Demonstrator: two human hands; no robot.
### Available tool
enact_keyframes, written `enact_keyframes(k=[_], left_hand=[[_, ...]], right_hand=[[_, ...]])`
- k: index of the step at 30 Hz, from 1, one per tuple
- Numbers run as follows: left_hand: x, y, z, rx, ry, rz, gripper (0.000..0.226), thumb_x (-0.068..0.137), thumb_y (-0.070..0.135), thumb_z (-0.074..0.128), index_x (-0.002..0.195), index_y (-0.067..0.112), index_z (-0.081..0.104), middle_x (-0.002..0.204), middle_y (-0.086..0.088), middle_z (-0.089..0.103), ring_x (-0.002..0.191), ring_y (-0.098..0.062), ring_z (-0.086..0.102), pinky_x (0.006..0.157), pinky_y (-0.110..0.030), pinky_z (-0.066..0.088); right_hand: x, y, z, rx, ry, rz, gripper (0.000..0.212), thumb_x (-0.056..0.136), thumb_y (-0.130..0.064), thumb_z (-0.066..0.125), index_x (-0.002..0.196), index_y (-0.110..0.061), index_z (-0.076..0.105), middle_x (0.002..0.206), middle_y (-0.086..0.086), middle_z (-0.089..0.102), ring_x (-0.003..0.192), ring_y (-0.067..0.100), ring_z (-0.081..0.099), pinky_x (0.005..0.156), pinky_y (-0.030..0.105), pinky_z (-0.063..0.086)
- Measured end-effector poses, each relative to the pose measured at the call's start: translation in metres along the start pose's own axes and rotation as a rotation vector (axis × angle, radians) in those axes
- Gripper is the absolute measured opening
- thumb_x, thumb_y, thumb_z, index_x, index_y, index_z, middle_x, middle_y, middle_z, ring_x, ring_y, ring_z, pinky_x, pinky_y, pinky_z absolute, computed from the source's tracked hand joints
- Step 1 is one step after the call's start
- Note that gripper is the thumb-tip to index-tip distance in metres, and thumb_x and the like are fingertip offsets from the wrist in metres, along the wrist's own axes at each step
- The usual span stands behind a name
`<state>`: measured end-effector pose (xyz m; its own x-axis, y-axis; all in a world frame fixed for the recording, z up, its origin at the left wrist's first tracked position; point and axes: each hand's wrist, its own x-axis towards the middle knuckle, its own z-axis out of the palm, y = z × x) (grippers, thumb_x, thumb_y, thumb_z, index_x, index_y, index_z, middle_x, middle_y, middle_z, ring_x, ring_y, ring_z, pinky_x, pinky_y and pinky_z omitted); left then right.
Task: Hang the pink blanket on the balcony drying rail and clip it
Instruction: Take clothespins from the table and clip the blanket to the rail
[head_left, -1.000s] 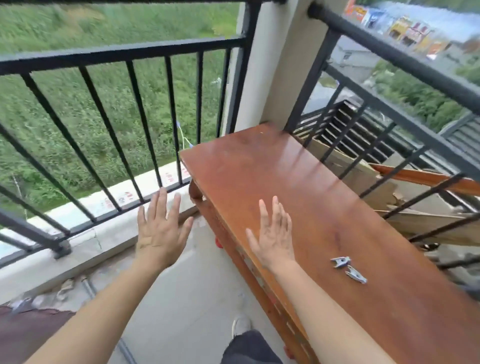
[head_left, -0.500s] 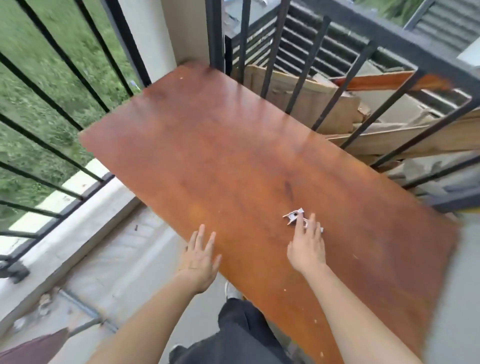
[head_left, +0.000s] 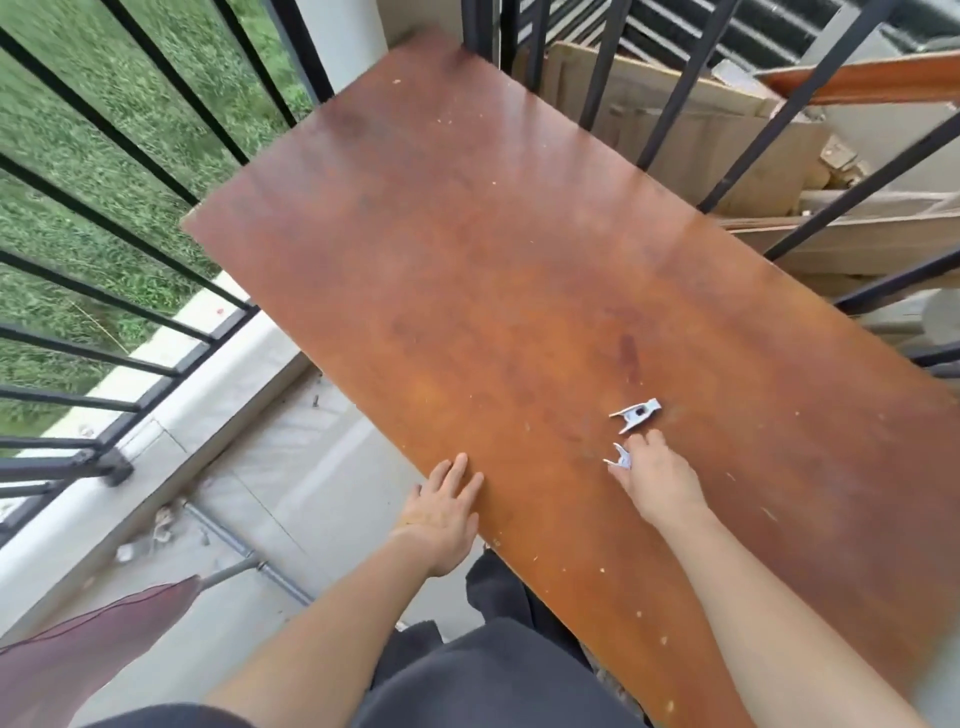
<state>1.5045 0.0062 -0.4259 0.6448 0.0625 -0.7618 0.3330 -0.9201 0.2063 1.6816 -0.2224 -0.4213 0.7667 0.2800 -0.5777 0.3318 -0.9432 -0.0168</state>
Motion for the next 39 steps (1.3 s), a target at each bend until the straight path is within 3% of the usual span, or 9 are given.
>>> enact_keyframes(k=[3,8,13,16,21,23,28,33,39], left_hand=[[-0.007,-0.011,-0.017,-0.131,0.068,-0.063,0.057,0.102,0.043,0.022,0.155,0.023,0.013,0.164,-0.004,0.002,0.149,-0.026,0.002,0.119,-0.048,0.010],[-0.052,-0.067,-0.057,-0.227,0.473,-0.337,0.057,0.102,0.044,0.022,0.154,0.024,0.013,0.164,-0.006,0.003,0.149,-0.026,0.005,0.117,-0.048,0.013],[-0.152,-0.146,-0.076,-0.308,0.794,-0.674,0.056,0.100,0.043,0.031,0.152,0.023,0.025,0.162,-0.006,0.013,0.149,-0.025,0.010,0.117,-0.049,0.014],[-0.236,-0.183,-0.055,-0.348,0.921,-0.887,0.054,0.100,0.042,0.035,0.150,0.020,0.031,0.161,-0.006,0.018,0.148,-0.024,0.015,0.117,-0.046,0.017],[-0.373,-0.205,0.026,-0.495,1.212,-1.243,0.048,0.096,0.035,0.043,0.138,0.014,0.052,0.150,-0.010,0.042,0.138,-0.028,0.039,0.112,-0.040,0.026],[-0.422,-0.208,0.073,-0.549,1.232,-1.403,0.049,0.099,0.037,0.042,0.143,0.016,0.047,0.155,-0.009,0.034,0.140,-0.028,0.033,0.114,-0.041,0.024],[-0.536,-0.225,0.203,-0.664,1.139,-1.727,0.066,0.097,0.052,0.035,0.154,0.023,0.020,0.163,-0.009,0.005,0.149,-0.027,0.008,0.119,-0.046,0.013],[-0.641,-0.255,0.320,-0.728,1.109,-1.917,0.075,0.096,0.059,0.029,0.156,0.021,0.007,0.163,-0.011,-0.005,0.150,-0.027,-0.004,0.120,-0.048,0.009],[-0.765,-0.292,0.416,-0.705,1.098,-2.064,0.077,0.095,0.062,0.023,0.156,0.019,0.000,0.162,-0.012,-0.012,0.149,-0.027,-0.009,0.120,-0.050,0.006]], right_hand=[[-0.001,-0.040,-0.011,0.178,0.066,-0.111,0.034,0.095,-0.042,0.058,0.108,-0.010,0.056,0.109,0.011,0.057,0.097,0.037,0.064,0.077,0.042,0.050],[-0.001,-0.155,-0.058,0.334,0.112,-0.376,0.028,0.085,-0.032,0.064,0.106,-0.016,0.056,0.099,0.008,0.064,0.093,0.034,0.064,0.077,0.037,0.048],[-0.029,-0.301,-0.101,0.343,0.130,-0.763,0.027,0.079,-0.026,0.069,0.101,-0.015,0.061,0.088,0.002,0.064,0.091,0.033,0.065,0.075,0.036,0.049],[-0.078,-0.389,-0.107,0.311,0.098,-0.980,0.021,0.075,-0.024,0.071,0.092,-0.018,0.061,0.077,-0.004,0.061,0.086,0.031,0.065,0.068,0.030,0.042],[-0.202,-0.503,-0.070,0.232,-0.019,-1.407,0.028,0.080,-0.042,0.075,0.094,-0.020,0.065,0.088,-0.001,0.069,0.086,0.025,0.066,0.077,0.038,0.053],[-0.261,-0.535,-0.043,0.197,-0.048,-1.577,0.032,0.080,-0.047,0.075,0.096,-0.020,0.068,0.087,-0.002,0.068,0.084,0.022,0.065,0.076,0.037,0.053],[-0.408,-0.592,0.028,0.157,-0.144,-1.838,0.019,0.081,-0.033,0.074,0.095,-0.019,0.072,0.079,-0.005,0.069,0.076,0.016,0.066,0.073,0.036,0.054],[-0.543,-0.656,0.098,0.183,-0.243,-1.867,0.010,0.074,-0.029,0.077,0.079,-0.023,0.071,0.070,-0.007,0.071,0.068,0.006,0.067,0.070,0.034,0.055],[-0.688,-0.735,0.172,0.188,-0.388,-1.955,0.019,0.083,-0.038,0.077,0.093,-0.022,0.077,0.082,-0.015,0.075,0.078,-0.007,0.067,0.078,0.025,0.056]])
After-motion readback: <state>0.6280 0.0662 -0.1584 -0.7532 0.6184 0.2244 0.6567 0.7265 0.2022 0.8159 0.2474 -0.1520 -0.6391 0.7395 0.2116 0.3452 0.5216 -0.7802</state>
